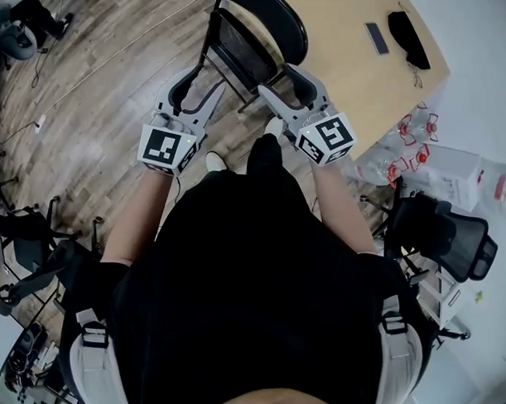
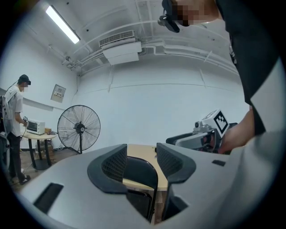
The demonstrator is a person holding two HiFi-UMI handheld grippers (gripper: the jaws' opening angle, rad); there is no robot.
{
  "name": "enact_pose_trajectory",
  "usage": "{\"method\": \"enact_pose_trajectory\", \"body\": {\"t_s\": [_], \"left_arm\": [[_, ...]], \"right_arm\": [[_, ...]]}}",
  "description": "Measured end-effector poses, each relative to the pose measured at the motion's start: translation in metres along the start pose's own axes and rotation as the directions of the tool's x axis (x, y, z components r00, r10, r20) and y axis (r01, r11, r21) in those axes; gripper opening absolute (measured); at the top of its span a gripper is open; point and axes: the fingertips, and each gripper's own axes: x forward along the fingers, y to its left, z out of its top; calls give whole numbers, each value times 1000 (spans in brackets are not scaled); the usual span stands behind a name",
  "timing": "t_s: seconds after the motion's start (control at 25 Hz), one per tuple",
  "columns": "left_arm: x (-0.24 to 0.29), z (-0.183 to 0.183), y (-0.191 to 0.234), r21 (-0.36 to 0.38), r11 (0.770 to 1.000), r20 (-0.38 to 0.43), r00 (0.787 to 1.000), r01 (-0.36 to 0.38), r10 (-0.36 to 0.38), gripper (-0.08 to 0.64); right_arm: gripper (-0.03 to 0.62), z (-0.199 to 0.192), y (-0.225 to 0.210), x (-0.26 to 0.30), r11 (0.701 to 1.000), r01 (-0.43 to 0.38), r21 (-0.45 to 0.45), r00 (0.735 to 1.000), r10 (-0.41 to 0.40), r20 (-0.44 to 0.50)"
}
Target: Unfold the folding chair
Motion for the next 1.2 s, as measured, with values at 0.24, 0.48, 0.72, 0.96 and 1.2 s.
{"method": "enact_pose_trajectory", "body": {"t_s": [0.24, 0.48, 0.72, 0.96, 1.2], "left_arm": [[58, -1, 15, 31, 997, -6, 997, -70, 71, 202], [118, 2, 28, 38, 985, -2, 986, -167, 167, 199], [174, -3, 37, 39, 969, -10, 969, -245, 246, 196], [205, -16, 45, 29, 954, -30, 954, -297, 298, 193], [216, -29, 53, 32, 959, -53, 957, -282, 284, 190]], "right_arm": [[264, -9, -82, 30, 1000, -14, -10, 998, 13, -69], [264, -36, -169, 59, 1000, -20, -16, 964, 15, -267], [264, -84, -246, 87, 999, -24, -27, 858, 7, -513], [264, -124, -279, 112, 998, -59, -27, 746, 26, -665], [262, -141, -294, 138, 999, -41, 0, 669, 28, -742]]}}
